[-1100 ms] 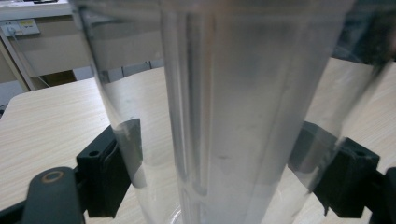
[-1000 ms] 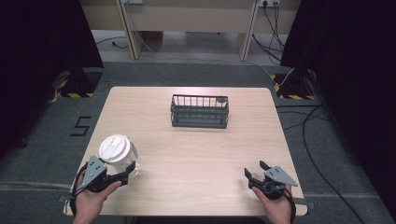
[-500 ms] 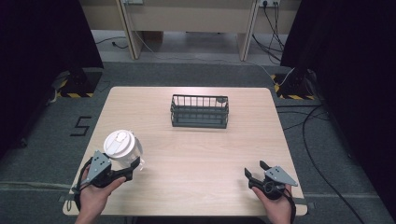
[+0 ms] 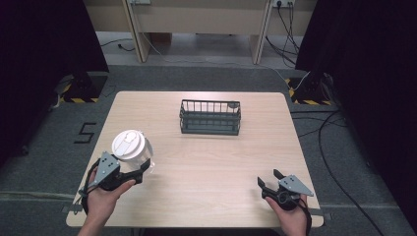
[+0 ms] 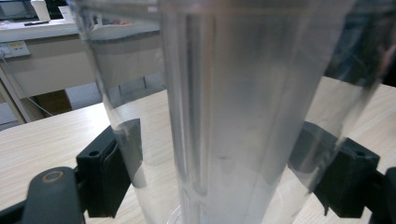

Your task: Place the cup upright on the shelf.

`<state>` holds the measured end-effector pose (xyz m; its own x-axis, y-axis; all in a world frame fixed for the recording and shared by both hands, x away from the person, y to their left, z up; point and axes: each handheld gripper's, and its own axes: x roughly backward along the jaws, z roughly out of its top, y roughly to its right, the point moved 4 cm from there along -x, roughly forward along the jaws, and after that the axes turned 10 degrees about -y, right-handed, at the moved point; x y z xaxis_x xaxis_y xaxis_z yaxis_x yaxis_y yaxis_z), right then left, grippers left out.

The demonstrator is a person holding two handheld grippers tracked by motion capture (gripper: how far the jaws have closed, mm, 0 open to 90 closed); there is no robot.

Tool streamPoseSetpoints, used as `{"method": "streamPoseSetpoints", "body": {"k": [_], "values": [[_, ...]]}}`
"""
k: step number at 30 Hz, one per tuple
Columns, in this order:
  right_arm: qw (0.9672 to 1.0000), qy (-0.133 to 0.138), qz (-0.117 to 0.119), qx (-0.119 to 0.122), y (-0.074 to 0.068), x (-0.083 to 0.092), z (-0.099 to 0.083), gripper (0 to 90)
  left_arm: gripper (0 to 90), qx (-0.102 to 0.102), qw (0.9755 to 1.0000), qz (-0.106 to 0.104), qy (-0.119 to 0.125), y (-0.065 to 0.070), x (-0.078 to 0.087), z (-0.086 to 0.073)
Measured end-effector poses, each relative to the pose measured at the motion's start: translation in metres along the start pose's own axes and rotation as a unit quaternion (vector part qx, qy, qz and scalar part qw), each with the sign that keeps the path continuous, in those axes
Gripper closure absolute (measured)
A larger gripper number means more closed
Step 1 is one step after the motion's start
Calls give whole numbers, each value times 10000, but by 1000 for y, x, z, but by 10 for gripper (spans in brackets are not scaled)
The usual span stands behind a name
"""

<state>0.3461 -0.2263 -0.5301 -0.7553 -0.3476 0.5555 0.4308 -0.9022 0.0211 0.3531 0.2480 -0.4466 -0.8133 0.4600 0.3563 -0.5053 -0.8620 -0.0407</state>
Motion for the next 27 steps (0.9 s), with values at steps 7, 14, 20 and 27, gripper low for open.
{"method": "streamPoseSetpoints", "body": {"k": [7,14,20,27], "values": [[10000,-13,5,-9,0,0,0,311,175,-4,10000,-3,21,-1,-5,6],[10000,-30,10,-1,0,0,0,310,175,-48,10000,-25,75,1,-11,13],[10000,-18,17,1,0,0,0,310,175,-50,10000,-44,61,3,-16,15],[10000,-11,10,-2,0,0,0,311,175,-28,9999,-75,89,3,-20,20]]}}
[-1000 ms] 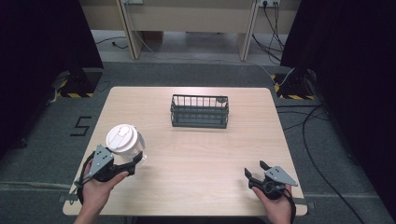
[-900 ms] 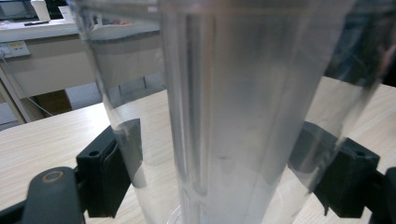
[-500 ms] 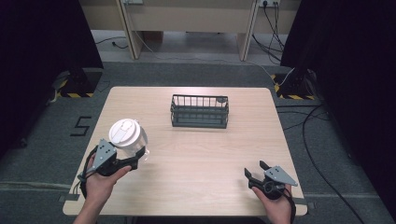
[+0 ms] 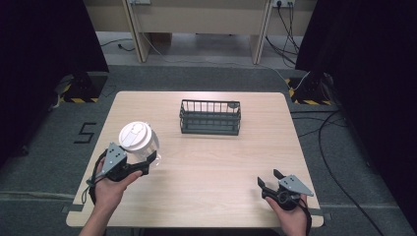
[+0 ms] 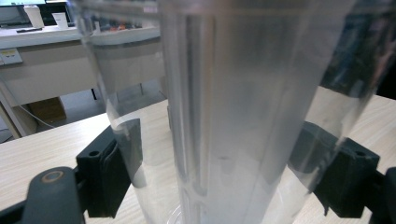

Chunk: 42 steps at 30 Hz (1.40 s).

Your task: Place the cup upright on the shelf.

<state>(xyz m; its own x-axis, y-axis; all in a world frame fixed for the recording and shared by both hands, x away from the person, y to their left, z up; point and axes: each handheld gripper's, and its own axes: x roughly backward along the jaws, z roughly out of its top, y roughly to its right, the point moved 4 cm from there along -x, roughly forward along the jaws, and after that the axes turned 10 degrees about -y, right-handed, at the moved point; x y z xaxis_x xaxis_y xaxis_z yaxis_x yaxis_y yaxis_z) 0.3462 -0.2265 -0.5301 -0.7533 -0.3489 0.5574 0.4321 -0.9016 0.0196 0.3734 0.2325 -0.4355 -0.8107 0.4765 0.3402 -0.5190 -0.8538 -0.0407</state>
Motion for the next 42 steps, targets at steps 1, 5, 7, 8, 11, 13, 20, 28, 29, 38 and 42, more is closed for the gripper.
{"method": "streamPoseSetpoints", "body": {"k": [1,5,7,8,11,13,20,28,29,38,42], "values": [[10000,1,0,0,0,0,0,310,175,5,10000,3,8,0,-1,1],[10000,13,-15,-22,0,0,0,310,175,25,10000,-14,26,0,-2,3],[10000,13,-15,-22,0,0,0,310,175,31,10000,-18,38,0,-3,3],[10000,8,-8,-27,0,0,0,311,175,20,10000,-14,33,0,-4,4],[10000,3,-7,-33,0,0,0,311,175,9,10000,-27,31,1,-6,6],[10000,4,-6,-35,0,0,0,311,175,-6,10000,-35,25,1,-7,6],[10000,9,-10,-29,0,0,0,311,175,-46,9999,-102,30,6,-15,11],[10000,6,5,-35,0,0,0,311,175,-81,9998,-155,59,10,-24,18],[10000,6,5,-35,0,0,0,311,175,-87,9998,-159,56,11,-25,19],[10000,17,-8,-33,1,0,0,311,175,-127,9996,-234,79,17,-34,26],[10000,4,16,-68,1,0,0,311,175,-141,9995,-267,80,19,-39,30]]}}
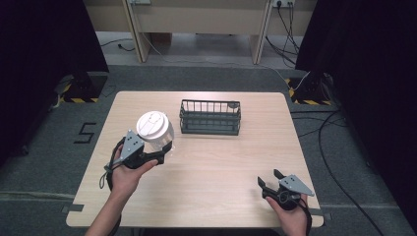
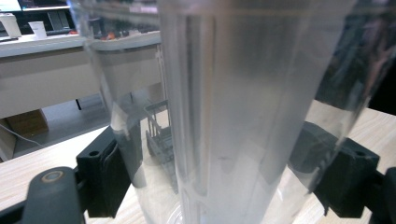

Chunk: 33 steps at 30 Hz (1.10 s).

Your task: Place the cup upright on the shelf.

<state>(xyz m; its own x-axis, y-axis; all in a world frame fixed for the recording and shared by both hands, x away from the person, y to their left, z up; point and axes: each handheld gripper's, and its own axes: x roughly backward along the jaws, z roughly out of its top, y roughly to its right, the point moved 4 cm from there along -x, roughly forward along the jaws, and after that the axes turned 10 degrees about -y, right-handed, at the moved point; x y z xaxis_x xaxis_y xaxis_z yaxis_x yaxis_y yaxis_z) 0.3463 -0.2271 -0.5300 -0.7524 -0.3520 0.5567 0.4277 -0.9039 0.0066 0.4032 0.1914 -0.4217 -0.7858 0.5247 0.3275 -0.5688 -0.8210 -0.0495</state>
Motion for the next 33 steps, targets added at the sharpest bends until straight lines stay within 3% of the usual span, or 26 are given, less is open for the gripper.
{"method": "streamPoseSetpoints", "body": {"k": [33], "values": [[10000,7,0,-2,1,0,0,311,175,-100,9999,-107,16,6,-33,21]]}}
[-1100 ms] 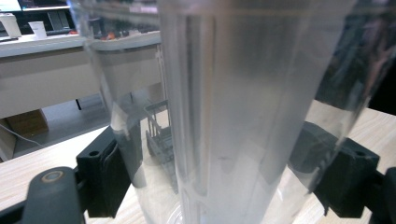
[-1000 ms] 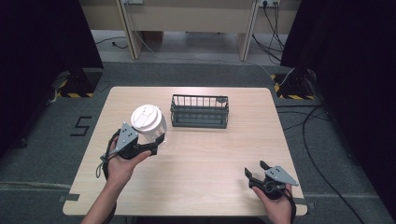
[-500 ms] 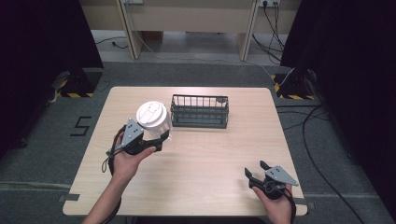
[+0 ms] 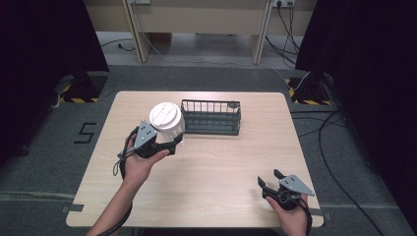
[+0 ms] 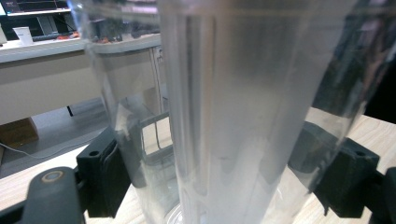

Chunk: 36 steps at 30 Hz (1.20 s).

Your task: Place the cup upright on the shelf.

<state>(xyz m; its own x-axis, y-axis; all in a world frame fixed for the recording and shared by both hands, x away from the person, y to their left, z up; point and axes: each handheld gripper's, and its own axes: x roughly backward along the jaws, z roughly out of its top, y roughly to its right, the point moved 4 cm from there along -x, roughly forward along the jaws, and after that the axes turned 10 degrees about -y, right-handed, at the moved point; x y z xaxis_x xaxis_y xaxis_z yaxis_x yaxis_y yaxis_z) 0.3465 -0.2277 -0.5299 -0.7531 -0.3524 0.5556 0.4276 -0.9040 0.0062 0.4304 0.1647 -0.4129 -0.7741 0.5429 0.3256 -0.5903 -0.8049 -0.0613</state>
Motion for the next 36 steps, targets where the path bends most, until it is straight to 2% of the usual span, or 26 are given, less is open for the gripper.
{"method": "streamPoseSetpoints", "body": {"k": [23,36], "values": [[10000,6,-16,42,1,0,0,311,175,-31,10000,-10,-11,0,-16,11],[10000,11,10,-9,1,0,0,311,175,-40,10000,-50,-10,3,-30,18]]}}
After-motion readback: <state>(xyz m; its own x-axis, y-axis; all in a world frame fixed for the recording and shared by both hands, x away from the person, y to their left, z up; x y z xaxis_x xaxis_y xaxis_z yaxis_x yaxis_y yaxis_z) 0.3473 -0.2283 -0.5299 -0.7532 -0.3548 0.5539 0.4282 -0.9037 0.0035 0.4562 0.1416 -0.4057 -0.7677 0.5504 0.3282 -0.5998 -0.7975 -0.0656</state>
